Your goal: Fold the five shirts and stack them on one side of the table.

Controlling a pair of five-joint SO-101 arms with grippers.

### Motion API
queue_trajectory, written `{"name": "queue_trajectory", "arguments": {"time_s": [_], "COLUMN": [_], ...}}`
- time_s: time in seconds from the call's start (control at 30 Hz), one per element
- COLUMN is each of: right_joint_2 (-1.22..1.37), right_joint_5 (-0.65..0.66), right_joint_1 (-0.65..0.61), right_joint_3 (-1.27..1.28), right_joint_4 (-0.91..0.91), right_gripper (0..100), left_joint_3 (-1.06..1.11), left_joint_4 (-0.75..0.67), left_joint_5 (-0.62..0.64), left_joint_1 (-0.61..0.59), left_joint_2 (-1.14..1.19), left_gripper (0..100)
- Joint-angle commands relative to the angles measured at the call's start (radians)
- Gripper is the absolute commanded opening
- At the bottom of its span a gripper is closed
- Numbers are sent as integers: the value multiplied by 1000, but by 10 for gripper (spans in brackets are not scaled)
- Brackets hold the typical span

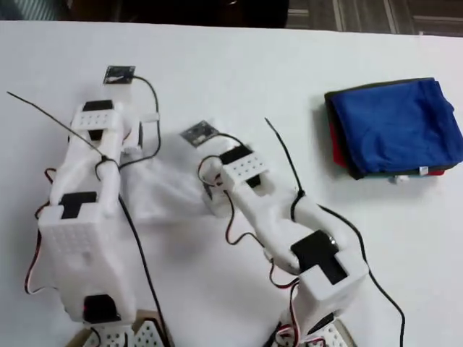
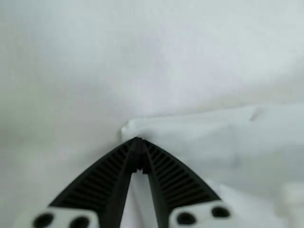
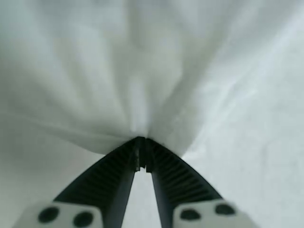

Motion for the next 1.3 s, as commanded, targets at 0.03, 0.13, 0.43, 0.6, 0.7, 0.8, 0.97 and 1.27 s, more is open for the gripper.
{"name": "queue_trajectory", "arguments": {"time_s": [0.03,0.13,0.43,0.6,0.7,0.8,0.97,1.27], "right_joint_2": [-124,-302,-547,-400,-262,-102,213,654], "right_joint_5": [-2,-2,91,89,89,68,-44,-66], "right_joint_1": [13,5,90,142,137,139,136,68], "right_joint_3": [68,97,35,-169,-373,-609,-994,-1617], "right_joint_4": [25,77,22,5,47,105,239,478], "right_gripper": [20,20,21,21,21,20,20,20], "left_joint_3": [-19,-41,-157,-377,-492,-510,-262,725], "left_joint_4": [-17,-12,152,431,606,721,678,100], "left_joint_5": [-8,-6,0,0,-2,-8,-38,-157], "left_joint_1": [-52,-64,-20,3,-3,-18,-46,-49], "left_joint_2": [-44,-44,-54,-54,-55,-98,-341,-761], "left_gripper": [27,27,27,27,27,27,27,27]}}
